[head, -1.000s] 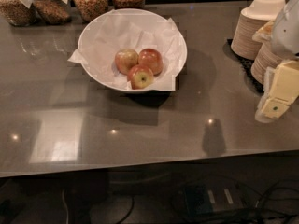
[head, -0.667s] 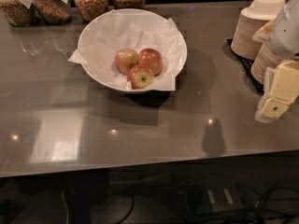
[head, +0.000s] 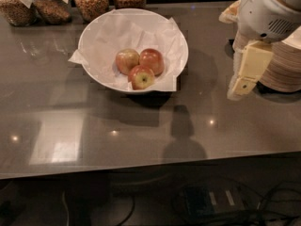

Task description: Pick apple from white bowl

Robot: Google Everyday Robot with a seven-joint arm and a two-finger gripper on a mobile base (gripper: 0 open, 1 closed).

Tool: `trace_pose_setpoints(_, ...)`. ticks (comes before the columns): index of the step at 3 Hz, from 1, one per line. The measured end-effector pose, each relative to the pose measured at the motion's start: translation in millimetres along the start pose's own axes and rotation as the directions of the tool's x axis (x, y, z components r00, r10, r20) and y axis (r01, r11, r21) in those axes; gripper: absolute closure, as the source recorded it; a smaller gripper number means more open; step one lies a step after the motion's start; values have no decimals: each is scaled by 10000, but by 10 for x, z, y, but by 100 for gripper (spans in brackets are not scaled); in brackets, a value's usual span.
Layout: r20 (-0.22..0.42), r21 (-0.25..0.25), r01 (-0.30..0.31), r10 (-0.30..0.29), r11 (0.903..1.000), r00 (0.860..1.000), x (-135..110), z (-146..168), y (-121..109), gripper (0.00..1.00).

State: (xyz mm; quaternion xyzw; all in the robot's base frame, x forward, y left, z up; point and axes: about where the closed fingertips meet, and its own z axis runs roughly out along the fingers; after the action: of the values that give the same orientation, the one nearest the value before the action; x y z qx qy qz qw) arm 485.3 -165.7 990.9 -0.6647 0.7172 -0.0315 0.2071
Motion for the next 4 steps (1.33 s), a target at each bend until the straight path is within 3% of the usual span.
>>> trace_pose_setpoints(1,579,-39,1040,-1036,9946,9929,-336,107,-259,0)
trace_pose_setpoints(2,1206,-229,2091,-2050,9776,9713,-638,238,-461,0)
trace_pose_setpoints(3,1920,-344,3058,-2940,9515,9363,-950,422,-713,0)
trace_pose_setpoints(4,1917,-337,3053,-2936,9517,9365,-951,423,-712,0)
